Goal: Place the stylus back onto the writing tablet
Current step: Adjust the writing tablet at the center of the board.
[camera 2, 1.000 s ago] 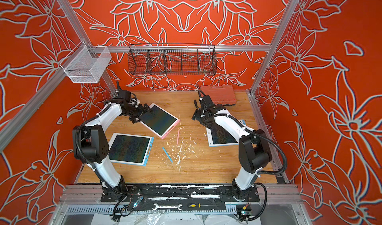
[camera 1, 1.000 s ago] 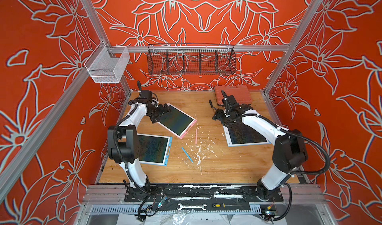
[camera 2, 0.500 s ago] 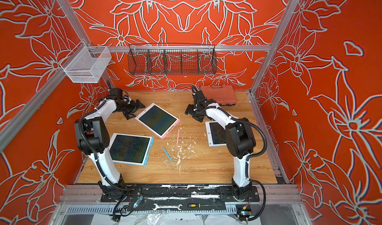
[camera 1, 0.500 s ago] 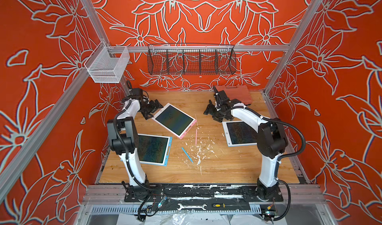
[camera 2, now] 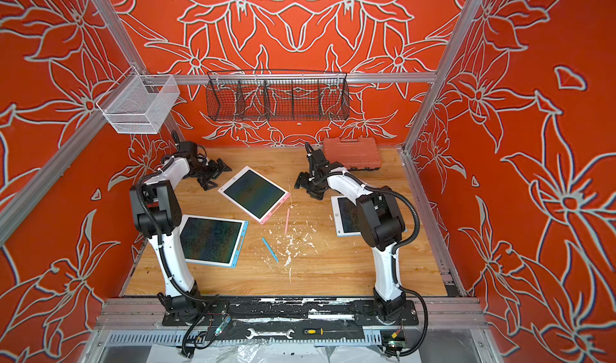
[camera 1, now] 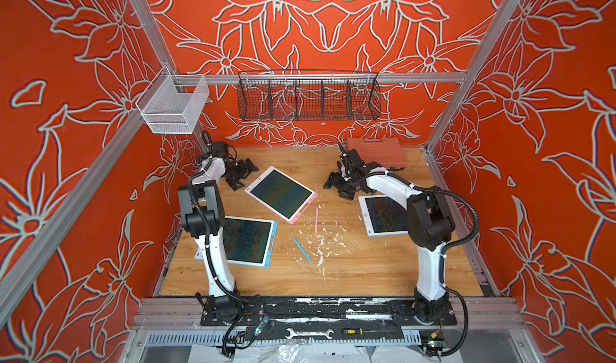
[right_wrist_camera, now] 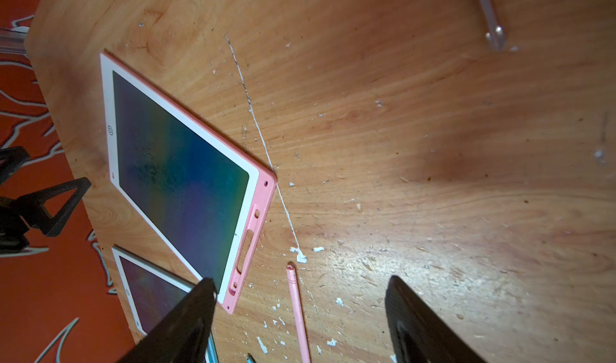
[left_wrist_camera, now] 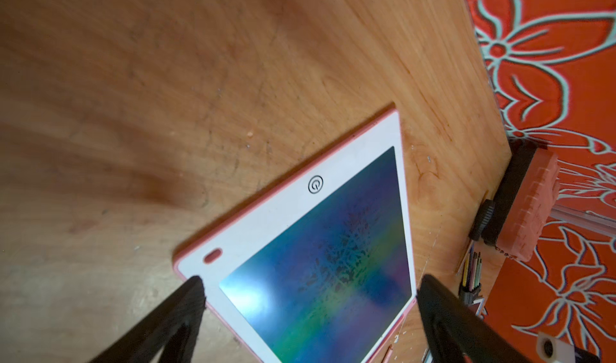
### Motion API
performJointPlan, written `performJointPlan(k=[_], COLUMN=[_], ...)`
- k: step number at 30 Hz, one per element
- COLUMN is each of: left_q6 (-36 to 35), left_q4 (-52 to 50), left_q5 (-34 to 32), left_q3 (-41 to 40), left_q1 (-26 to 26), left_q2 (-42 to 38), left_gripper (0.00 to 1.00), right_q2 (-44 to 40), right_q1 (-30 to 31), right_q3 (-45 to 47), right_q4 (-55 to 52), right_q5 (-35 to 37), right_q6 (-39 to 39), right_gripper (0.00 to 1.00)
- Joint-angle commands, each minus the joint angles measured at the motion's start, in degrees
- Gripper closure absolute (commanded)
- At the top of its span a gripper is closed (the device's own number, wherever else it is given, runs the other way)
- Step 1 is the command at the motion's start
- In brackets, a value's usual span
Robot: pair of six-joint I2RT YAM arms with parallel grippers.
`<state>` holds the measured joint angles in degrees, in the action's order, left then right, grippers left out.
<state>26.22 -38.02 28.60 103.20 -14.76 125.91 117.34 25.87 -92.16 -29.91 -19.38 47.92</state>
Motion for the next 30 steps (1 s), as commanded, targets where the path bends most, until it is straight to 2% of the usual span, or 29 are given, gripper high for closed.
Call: performJointPlan(k=[1, 8, 15, 30], left_q6=[0.55, -0.37, 0.32, -2.09], left_q4=[-0.76, -3.98, -6.36, -6.21], left_q5=[-0.53, -2.04, -0.98, 0.53], left_q3=[2.85, 8.8, 12.28, 5.92], left_q1=[-0.46, -0.49, -0.47, 0.62], left_q2=[2.35, 7.0, 10.31, 7.53], left_gripper=[0.03, 0.03, 0.03, 0.03], right_q2=[1.74, 3.27, 6.82, 13.73], right_q1=[0.61, 0.76, 0.75, 0.93], right_q3=[-1.53, -2.05, -6.52, -13.4], right_q4=[0.89, 0.9, -0.17, -3.23], right_q5=[-0.82, -1.7, -2.34, -3.38], right_q6=[-0.5, -0.68, -1.3, -1.52], right_gripper=[0.18, 0.18, 0.18, 0.19])
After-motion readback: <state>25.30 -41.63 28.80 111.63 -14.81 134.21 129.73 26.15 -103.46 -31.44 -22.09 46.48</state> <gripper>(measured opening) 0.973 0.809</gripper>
